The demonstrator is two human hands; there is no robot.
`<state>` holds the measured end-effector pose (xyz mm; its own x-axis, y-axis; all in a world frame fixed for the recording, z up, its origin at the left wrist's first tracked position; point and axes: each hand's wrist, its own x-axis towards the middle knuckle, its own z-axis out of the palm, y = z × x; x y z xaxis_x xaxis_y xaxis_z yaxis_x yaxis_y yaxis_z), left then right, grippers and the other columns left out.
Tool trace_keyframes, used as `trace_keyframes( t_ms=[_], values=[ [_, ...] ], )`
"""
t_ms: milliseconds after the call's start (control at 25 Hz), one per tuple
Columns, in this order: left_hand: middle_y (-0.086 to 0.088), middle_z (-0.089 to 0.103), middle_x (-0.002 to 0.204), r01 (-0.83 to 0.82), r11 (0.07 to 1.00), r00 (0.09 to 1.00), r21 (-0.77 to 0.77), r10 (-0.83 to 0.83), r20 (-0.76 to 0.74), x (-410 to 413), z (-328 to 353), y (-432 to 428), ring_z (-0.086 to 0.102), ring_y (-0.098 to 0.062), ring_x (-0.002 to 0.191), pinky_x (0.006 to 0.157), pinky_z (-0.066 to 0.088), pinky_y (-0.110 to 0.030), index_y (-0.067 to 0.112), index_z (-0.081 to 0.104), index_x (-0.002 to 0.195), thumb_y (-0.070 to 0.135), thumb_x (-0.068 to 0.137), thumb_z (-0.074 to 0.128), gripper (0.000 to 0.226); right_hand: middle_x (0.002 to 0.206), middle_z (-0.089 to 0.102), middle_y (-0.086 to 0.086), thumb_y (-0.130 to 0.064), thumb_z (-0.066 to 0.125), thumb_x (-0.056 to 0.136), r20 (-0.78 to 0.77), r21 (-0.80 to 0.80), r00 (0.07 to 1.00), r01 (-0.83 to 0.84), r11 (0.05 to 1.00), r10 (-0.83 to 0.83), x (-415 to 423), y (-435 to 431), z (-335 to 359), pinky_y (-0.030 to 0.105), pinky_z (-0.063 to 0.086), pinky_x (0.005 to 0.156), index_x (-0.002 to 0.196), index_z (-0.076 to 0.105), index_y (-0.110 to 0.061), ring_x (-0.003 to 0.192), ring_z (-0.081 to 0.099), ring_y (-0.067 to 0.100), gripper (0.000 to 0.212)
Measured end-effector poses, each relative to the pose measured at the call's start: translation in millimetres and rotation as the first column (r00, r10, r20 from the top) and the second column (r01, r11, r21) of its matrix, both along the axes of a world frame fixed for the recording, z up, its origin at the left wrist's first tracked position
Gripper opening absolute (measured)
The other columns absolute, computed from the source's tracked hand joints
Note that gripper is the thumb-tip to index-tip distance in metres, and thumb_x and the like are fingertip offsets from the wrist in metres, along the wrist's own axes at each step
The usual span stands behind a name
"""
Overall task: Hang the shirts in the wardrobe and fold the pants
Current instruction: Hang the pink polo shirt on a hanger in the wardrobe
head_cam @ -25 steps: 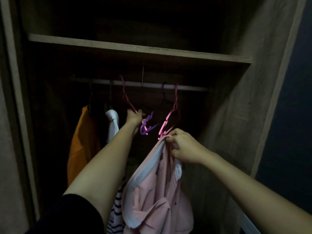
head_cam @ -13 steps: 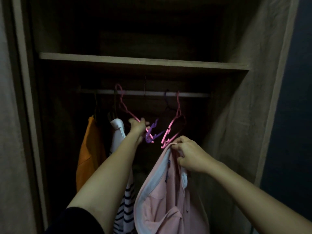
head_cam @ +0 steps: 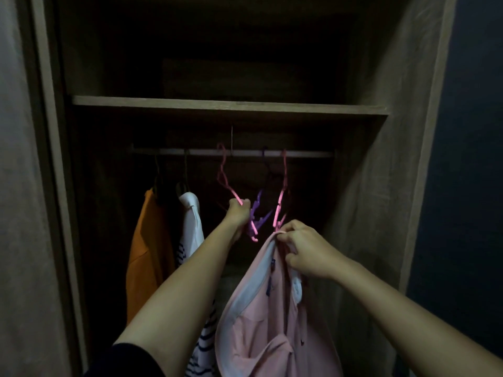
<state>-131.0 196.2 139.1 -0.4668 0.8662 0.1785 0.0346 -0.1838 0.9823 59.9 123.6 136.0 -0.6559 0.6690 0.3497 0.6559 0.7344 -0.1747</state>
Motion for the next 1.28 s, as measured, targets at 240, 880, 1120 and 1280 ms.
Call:
trace_keyframes(
  t_ms=[240,880,1120,1280],
  values=[
    [-0.012,0.050,0.071,0.157,0.986,0.962,-0.054,-0.140,0.234,17.7,-1.4,-13.2,0.057,-0.017,0.058,0.043,0.052,-0.023,0.005,0.046,0.078,0.011,0.100,0.038,0.024,0.131,0.043,0.004,-0.006,0.053,0.075,0.001,0.021,0.998,-0.069,0.997,0.069,-1.5,-8.3,-1.2,0.034,0.040,0.103,0.117,0.064,-0.011,0.122,0.045,0.023,0.043],
    [-0.018,0.048,0.076,0.149,0.986,0.849,-0.076,-0.088,0.520,6.5,5.2,-18.2,0.058,-0.022,0.052,0.032,0.048,-0.023,-0.003,0.044,0.080,0.019,0.101,0.040,0.030,0.158,0.007,0.000,-0.002,0.054,0.079,0.174,0.245,0.983,-0.097,0.965,0.055,-16.9,23.8,11.8,0.036,0.045,0.098,0.103,0.070,-0.011,0.126,0.045,0.024,0.031],
    [-0.022,0.049,0.078,0.051,0.999,0.818,-0.014,-0.033,0.574,6.9,8.7,-15.7,0.065,-0.028,0.060,0.030,0.046,-0.023,-0.005,0.042,0.082,0.017,0.101,0.039,0.030,0.150,0.019,0.004,-0.007,0.054,0.083,0.175,0.271,0.985,-0.040,0.962,-0.009,-11.5,29.4,9.2,0.036,0.046,0.088,0.102,0.067,-0.007,0.112,0.050,0.029,0.024],
    [-0.019,0.047,0.076,0.047,0.998,0.841,-0.040,-0.018,0.540,7.8,8.9,-12.7,0.056,-0.027,0.059,0.034,0.048,-0.021,-0.003,0.041,0.079,0.015,0.102,0.036,0.029,0.150,0.020,0.003,-0.007,0.053,0.083,0.173,0.283,0.985,-0.050,0.958,0.000,-6.2,33.5,12.3,0.035,0.046,0.090,0.106,0.067,-0.008,0.119,0.047,0.028,0.027]
  ],
)
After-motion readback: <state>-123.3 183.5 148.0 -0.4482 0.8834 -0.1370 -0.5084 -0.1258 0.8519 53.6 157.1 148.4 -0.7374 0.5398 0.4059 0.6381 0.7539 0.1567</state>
